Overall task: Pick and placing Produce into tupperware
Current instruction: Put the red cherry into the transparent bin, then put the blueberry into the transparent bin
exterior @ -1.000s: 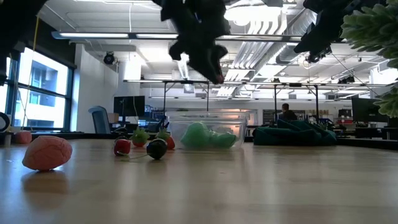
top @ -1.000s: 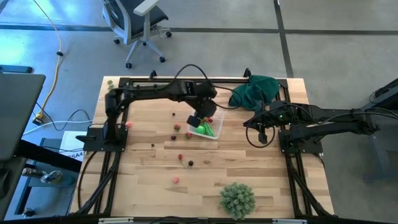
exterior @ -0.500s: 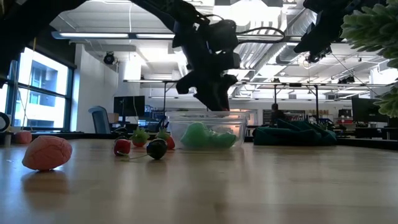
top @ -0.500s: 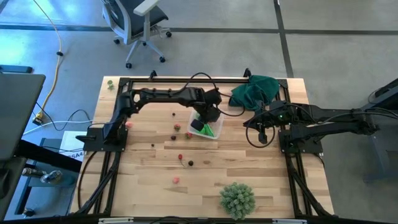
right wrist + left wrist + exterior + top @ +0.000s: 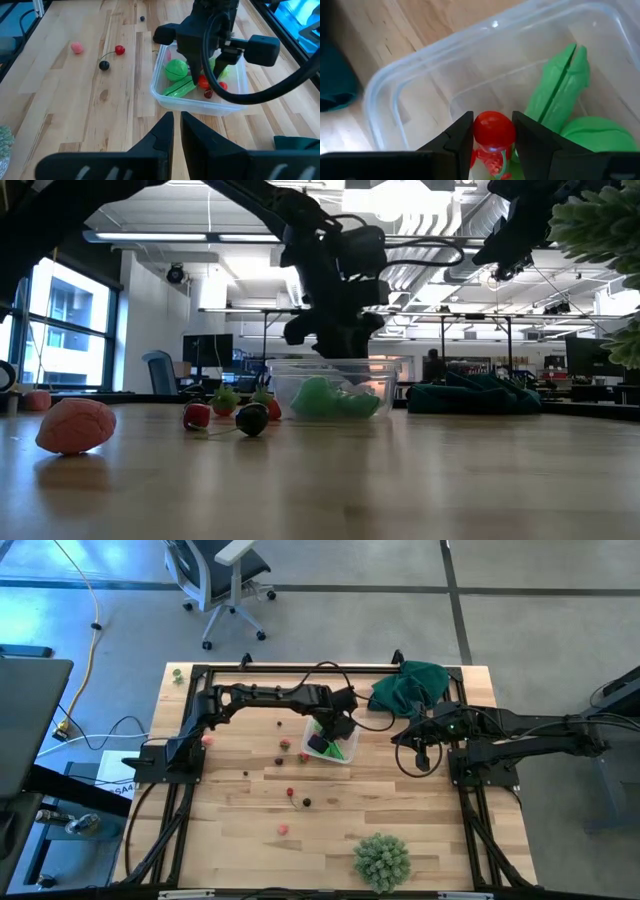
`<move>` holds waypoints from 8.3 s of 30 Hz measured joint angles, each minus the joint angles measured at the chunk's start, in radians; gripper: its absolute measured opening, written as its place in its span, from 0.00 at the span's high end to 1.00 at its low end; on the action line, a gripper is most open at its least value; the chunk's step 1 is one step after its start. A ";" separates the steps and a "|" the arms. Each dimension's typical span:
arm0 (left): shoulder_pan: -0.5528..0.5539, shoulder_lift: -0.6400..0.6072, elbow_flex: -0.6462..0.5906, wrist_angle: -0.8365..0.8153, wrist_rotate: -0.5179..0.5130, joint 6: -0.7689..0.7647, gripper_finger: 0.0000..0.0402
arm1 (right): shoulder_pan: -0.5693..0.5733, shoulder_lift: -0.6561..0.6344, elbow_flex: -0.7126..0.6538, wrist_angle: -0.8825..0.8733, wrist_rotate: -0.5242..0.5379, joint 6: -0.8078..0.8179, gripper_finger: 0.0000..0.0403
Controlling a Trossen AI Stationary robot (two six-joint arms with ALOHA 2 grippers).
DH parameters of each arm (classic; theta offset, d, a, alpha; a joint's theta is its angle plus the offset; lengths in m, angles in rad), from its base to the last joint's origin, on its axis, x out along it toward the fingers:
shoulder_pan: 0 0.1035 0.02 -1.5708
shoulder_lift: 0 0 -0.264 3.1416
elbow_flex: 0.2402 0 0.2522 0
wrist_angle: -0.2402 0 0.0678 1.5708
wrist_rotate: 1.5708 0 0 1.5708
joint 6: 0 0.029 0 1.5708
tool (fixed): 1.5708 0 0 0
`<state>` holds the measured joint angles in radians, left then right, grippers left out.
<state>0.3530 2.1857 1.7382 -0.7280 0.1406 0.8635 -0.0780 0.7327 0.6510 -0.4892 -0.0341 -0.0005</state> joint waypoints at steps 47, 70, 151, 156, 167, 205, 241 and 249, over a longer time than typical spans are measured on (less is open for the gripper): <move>0.077 -0.046 0.228 -0.696 -0.030 -0.075 0.60 | 0.000 0.000 0.000 0.000 0.000 0.000 0.94; 0.367 -0.896 -0.905 0.308 0.112 -0.129 0.64 | 0.000 0.000 0.000 0.000 0.000 0.000 0.94; 0.399 -0.622 -1.260 0.903 0.143 -0.364 0.64 | 0.000 0.000 0.000 0.000 0.000 0.000 0.94; 0.399 -0.615 -1.260 0.919 0.155 -0.370 0.64 | 0.000 0.000 0.000 -0.001 0.000 0.000 0.94; 0.399 -0.615 -1.260 0.907 0.162 -0.383 0.67 | 0.000 0.000 0.000 0.000 0.000 0.000 0.94; 0.400 -0.658 -1.260 1.055 0.301 -0.409 0.89 | 0.000 0.000 0.000 0.000 0.000 0.000 0.94; 0.104 -0.201 -0.342 0.367 0.217 -0.186 0.86 | 0.000 0.000 0.000 0.000 0.000 0.000 0.94; 0.085 -0.132 -0.296 0.322 0.154 -0.175 0.86 | 0.000 0.000 0.000 -0.001 0.000 0.000 0.94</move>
<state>0.4380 2.0536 1.4421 -0.4057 0.2948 0.6880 -0.0776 0.7330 0.6510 -0.4900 -0.0341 -0.0005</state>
